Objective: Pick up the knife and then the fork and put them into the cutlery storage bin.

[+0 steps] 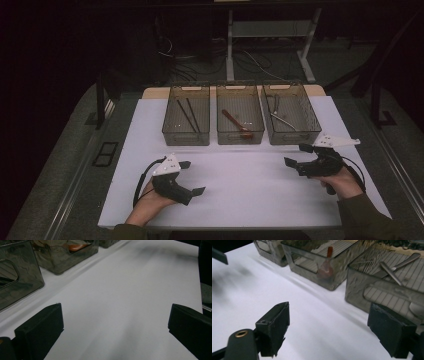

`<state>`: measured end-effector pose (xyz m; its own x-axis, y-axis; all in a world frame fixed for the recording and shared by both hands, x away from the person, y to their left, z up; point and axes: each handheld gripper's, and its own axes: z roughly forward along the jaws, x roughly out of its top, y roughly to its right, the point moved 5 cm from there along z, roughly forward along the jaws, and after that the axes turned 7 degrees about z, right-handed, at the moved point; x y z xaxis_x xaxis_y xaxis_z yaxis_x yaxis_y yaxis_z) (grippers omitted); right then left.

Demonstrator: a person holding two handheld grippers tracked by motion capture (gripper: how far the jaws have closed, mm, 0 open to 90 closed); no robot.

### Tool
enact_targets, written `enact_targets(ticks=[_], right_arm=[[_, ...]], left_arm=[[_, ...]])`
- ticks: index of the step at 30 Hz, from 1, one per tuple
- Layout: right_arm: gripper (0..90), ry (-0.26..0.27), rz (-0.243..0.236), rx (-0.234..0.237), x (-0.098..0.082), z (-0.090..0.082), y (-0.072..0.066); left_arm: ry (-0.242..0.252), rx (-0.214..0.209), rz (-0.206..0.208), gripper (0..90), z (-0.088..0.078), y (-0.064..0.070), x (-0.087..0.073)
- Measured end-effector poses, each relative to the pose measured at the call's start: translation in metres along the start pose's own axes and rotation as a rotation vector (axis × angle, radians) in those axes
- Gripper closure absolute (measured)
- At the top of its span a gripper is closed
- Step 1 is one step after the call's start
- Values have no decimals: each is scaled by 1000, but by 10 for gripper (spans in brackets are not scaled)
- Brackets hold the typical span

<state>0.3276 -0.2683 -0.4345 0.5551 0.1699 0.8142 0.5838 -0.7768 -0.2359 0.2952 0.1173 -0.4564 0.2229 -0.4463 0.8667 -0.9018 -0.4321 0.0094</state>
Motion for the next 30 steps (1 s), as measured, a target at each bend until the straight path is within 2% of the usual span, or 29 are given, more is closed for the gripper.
enact_targets(ticks=[8, 17, 20, 27, 30], right_arm=[[182, 22, -1, 16, -19, -9, -9], [182, 39, -43, 43, -36, -15, -19], [182, 46, -26, 57, -40, -15, -20], [180, 44, -31, 64, -46, -11, -20], [136, 21, -21, 78, -49, -7, -21]], left_arm=[[2, -2, -1, 0, 1, 1, 0], [4, -1, -2, 0, 0, 2, 1], [6, -1, -4, 0, 0, 2, 1], [1, -2, -6, 0, 0, 3, 1], [-2, -2, -6, 0, 1, 3, 0]])
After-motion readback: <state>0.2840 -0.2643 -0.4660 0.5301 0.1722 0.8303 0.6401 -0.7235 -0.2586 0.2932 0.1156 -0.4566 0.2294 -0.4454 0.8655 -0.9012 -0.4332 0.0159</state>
